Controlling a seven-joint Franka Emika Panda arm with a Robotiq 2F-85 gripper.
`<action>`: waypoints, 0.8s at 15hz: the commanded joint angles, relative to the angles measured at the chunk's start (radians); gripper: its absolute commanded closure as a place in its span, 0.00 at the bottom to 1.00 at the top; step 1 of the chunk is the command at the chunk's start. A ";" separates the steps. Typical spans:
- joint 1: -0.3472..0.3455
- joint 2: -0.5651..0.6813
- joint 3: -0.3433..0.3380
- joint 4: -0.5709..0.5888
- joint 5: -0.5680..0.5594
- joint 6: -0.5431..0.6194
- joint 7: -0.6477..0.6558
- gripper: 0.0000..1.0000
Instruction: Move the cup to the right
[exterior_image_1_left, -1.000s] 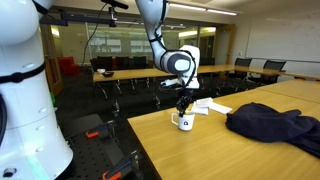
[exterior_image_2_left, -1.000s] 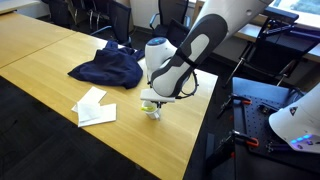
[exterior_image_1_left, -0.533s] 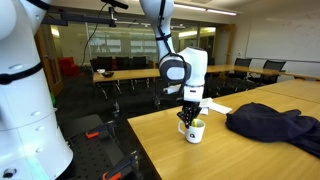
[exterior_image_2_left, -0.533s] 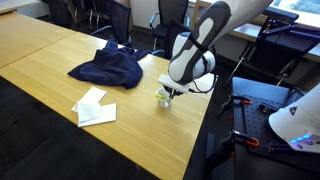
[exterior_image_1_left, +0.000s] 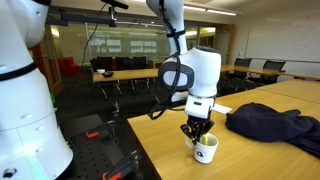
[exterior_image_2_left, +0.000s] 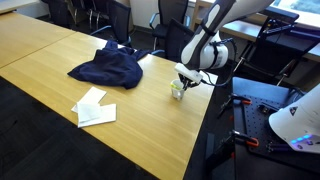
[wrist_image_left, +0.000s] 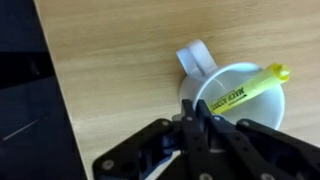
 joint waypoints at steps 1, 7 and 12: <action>-0.059 -0.033 0.070 -0.024 0.057 0.008 -0.044 0.66; 0.226 -0.143 -0.144 -0.161 -0.108 0.042 0.158 0.30; 0.636 -0.250 -0.555 -0.270 -0.642 0.049 0.525 0.00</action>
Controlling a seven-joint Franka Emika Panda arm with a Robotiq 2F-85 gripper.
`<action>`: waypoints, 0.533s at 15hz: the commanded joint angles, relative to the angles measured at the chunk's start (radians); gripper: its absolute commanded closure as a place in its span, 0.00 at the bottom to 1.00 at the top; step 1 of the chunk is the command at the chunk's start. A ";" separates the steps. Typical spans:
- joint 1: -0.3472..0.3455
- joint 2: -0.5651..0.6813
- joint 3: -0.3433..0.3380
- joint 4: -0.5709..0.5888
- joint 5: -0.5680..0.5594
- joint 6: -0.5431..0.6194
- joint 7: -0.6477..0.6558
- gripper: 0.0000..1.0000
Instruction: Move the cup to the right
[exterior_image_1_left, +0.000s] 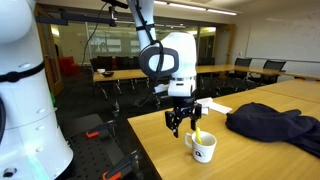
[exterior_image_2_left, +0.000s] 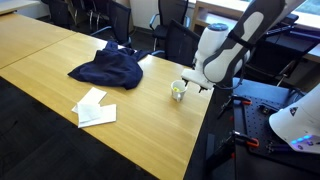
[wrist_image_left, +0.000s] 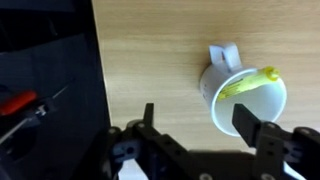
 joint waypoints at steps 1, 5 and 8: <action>0.286 -0.111 -0.282 -0.023 -0.262 -0.081 0.167 0.00; 0.447 -0.292 -0.412 0.117 -0.503 -0.435 0.208 0.00; 0.233 -0.378 -0.136 0.244 -0.492 -0.737 0.114 0.00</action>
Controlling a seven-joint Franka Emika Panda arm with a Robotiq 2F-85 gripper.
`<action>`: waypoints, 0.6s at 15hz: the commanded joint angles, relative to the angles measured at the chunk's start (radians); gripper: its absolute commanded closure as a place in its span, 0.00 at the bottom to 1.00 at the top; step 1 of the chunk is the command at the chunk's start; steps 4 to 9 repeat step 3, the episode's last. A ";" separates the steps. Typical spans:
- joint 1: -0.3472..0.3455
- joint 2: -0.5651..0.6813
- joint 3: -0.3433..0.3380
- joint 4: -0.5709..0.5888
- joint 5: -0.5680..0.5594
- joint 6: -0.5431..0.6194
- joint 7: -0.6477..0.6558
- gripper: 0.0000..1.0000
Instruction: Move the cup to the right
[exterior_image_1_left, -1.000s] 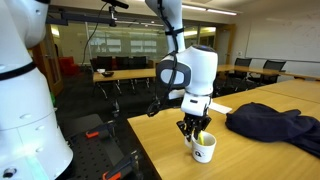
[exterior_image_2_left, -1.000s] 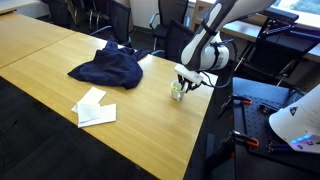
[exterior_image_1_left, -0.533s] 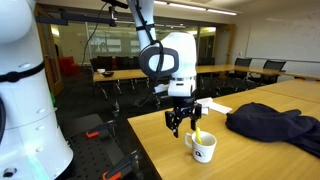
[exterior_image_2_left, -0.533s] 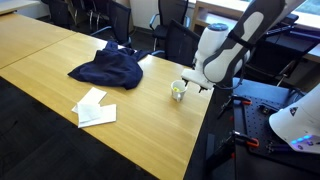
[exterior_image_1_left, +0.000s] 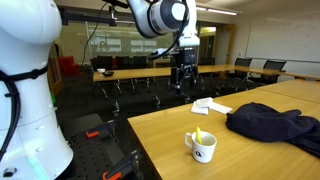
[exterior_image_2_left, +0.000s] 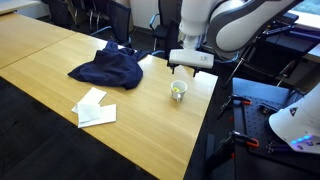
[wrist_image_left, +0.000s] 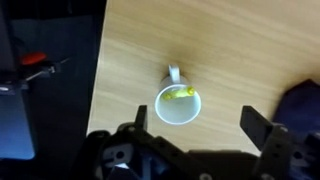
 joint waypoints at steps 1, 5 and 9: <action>-0.247 -0.082 0.288 0.112 0.025 -0.314 -0.110 0.00; -0.360 -0.083 0.424 0.174 0.010 -0.436 -0.134 0.00; -0.360 -0.083 0.424 0.174 0.010 -0.436 -0.134 0.00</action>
